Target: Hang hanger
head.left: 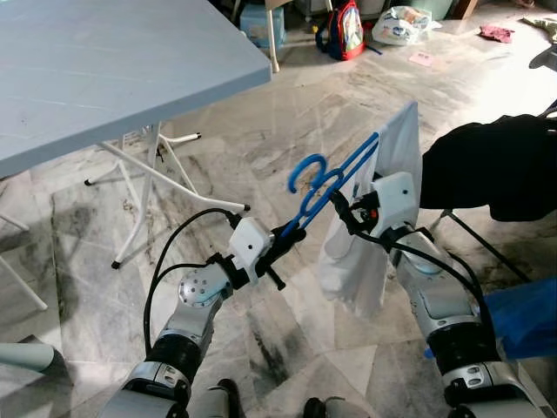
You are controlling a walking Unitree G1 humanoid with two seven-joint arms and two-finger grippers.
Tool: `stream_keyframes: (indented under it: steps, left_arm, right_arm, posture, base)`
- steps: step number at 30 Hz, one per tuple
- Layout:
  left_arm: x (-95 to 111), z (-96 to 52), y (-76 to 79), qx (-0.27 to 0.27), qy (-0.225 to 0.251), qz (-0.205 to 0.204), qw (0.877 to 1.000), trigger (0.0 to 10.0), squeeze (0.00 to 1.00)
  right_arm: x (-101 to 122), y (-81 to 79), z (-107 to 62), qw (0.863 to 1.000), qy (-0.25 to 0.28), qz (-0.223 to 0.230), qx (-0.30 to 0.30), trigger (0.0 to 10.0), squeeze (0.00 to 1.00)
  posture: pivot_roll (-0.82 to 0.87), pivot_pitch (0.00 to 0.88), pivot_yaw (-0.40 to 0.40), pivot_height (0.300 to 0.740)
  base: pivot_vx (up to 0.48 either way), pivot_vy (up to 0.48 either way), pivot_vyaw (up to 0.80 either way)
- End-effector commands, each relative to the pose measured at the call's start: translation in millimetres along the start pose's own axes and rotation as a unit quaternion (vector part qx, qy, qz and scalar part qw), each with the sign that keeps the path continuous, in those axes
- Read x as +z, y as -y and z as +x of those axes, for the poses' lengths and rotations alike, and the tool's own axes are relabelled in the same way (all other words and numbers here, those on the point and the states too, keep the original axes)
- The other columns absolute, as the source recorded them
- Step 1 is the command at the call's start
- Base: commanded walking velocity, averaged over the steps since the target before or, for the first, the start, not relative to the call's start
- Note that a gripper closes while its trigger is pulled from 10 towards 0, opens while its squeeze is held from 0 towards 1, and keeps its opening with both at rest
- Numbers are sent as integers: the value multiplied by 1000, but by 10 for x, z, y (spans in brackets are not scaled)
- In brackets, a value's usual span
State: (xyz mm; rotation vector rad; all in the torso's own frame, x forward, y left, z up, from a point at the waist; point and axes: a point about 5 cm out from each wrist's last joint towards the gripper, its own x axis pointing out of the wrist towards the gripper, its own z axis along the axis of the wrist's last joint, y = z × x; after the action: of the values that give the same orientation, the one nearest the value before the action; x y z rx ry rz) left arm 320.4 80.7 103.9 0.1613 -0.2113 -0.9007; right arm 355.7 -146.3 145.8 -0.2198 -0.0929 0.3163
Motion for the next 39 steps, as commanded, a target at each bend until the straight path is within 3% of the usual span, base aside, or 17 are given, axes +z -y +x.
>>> stream_keyframes:
  steps: [1,8,10,11,12,13,14,15,28,31,33,36,38,39]
  left_arm:
    - [50,-62,0,-8,23,10,1000,0,0]
    - [53,-97,32,-16,22,14,1000,0,0]
    - [48,-105,37,-18,18,17,1000,0,0]
    - [41,-109,36,-17,17,17,1000,0,0]
    - [29,-122,30,-14,11,20,1000,0,0]
    - [28,-125,25,-11,11,19,1000,0,0]
    - [27,-126,21,-9,11,19,1000,0,0]
    - [26,-131,4,-3,9,19,1000,0,0]
    - [56,-104,-71,12,8,19,1000,0,0]
    - [72,-91,-82,12,10,20,1000,0,0]
    - [98,-75,-90,10,15,21,1000,0,0]
    - [102,-73,-91,9,16,21,1000,0,0]
    - [115,-68,-95,8,17,22,1000,0,0]
    - [117,-67,-96,7,18,22,1000,0,0]
  right_arm:
    - [-15,266,-25,997,-14,-11,-74,0,0]
    - [-17,297,27,996,-13,-13,-84,0,0]
    - [28,268,57,998,1,7,-69,0,0]
    - [47,259,62,998,6,13,-64,1176,0]
    - [85,243,65,998,22,34,-54,3961,0]
    - [105,226,59,997,30,53,-39,10000,0]
    - [119,215,54,997,37,65,-29,10000,0]
    - [130,238,28,996,44,76,-24,10000,1000]
    - [141,340,-228,994,58,70,54,10000,1000]
    - [69,322,-350,992,37,64,105,10000,1000]
    - [-56,332,-450,991,5,49,124,10000,949]
    - [-77,333,-462,991,0,47,126,10000,949]
    - [-161,283,-497,989,-21,33,140,10000,776]
    - [-184,275,-500,990,-27,28,139,10000,776]
  posture:
    - [11,187,23,740]
    - [25,189,17,740]
    - [28,189,15,740]
    - [28,189,15,740]
    - [26,188,15,740]
    - [27,190,15,740]
    - [27,190,15,740]
    - [24,190,13,740]
    - [5,193,22,740]
    - [2,193,26,740]
    - [3,194,27,740]
    - [2,194,27,740]
    - [3,196,27,740]
    - [4,196,27,740]
  base:
    - [0,0,0]
    - [0,0,0]
    - [0,0,0]
    - [0,0,0]
    - [0,0,0]
    - [0,0,0]
    - [0,0,0]
    - [0,0,0]
    - [0,0,0]
    - [0,0,0]
    - [0,0,0]
    - [0,0,0]
    - [0,0,0]
    - [0,0,0]
